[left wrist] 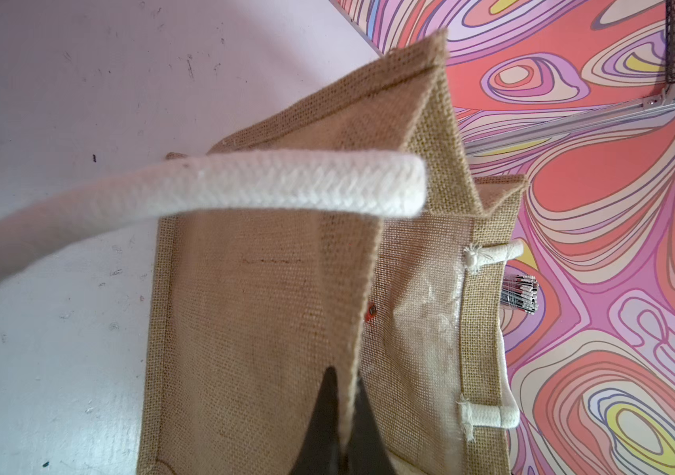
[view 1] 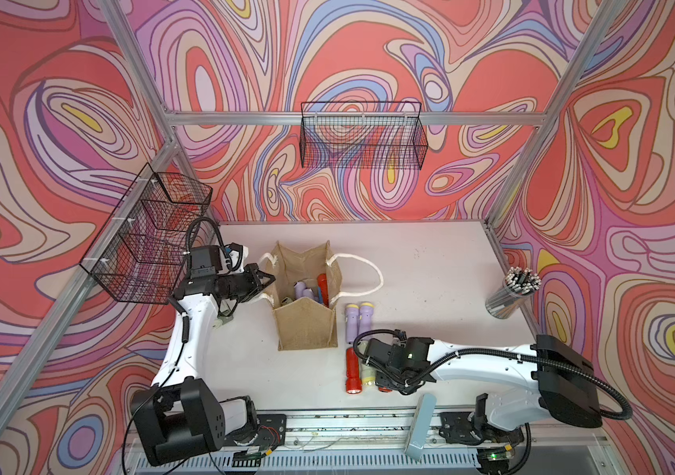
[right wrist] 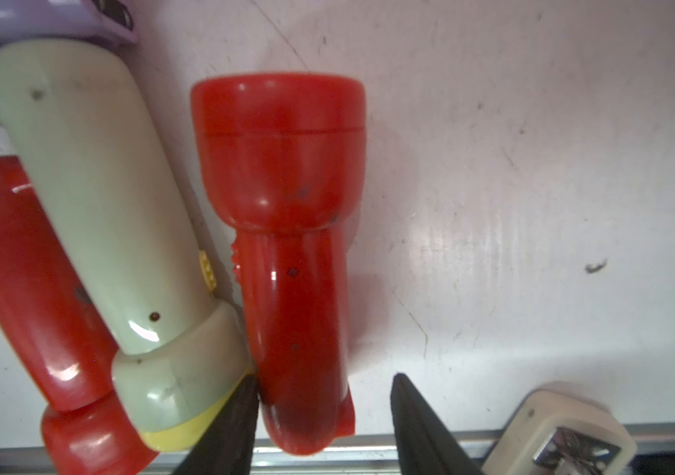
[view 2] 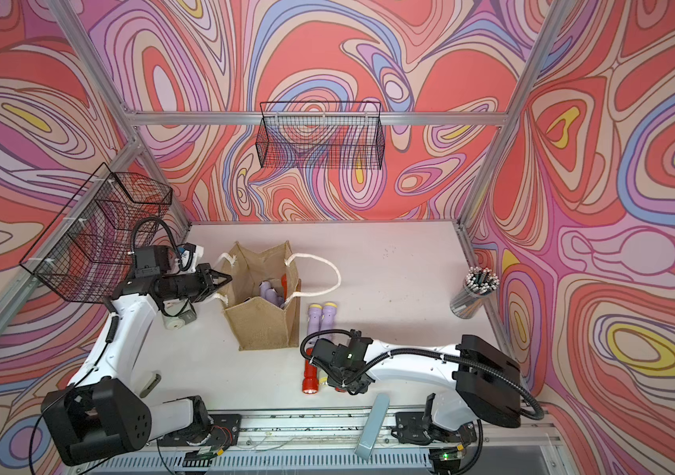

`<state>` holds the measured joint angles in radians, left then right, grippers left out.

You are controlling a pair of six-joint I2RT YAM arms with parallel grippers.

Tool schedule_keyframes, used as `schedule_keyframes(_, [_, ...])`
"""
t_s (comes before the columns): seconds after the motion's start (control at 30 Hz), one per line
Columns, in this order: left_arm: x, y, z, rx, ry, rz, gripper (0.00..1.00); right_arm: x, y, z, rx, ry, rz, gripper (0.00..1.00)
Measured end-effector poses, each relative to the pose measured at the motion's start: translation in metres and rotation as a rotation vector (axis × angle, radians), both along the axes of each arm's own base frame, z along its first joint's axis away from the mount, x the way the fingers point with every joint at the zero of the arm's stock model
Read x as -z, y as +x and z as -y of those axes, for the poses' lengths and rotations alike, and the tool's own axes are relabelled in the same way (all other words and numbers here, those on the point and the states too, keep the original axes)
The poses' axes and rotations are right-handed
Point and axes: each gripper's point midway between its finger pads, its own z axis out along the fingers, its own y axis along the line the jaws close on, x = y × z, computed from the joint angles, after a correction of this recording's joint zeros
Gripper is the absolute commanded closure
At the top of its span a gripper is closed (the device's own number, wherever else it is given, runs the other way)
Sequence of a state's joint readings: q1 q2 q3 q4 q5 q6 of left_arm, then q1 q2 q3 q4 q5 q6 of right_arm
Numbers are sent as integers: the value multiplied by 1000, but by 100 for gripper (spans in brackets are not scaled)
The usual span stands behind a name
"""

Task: Put the flashlights into the tote bags
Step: Pick up the flashlight from the center of the board.

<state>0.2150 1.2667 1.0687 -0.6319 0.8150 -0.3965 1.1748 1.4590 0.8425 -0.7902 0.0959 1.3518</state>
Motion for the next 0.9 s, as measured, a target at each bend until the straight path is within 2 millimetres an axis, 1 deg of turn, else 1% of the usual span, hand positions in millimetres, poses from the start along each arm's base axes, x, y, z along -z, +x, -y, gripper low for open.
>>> schedule_keyframes(0.17, [0, 0, 0, 0, 0, 0, 100, 12, -2, -5, -11, -2, -23, 50])
schedule_keyframes(0.33, [0, 0, 0, 0, 0, -1, 100, 26, -10, 5, -7, -26, -58, 53])
schedule_keyframes(0.5, [0, 0, 0, 0, 0, -1, 100, 26, -10, 6, -2, -27, -59, 58])
schedule_keyframes(0.8, [0, 0, 0, 0, 1, 0, 100, 27, -10, 7, -18, -55, -65, 74])
schedule_keyframes(0.9, [0, 0, 0, 0, 0, -1, 100, 25, -6, 9, -36, -104, -57, 75])
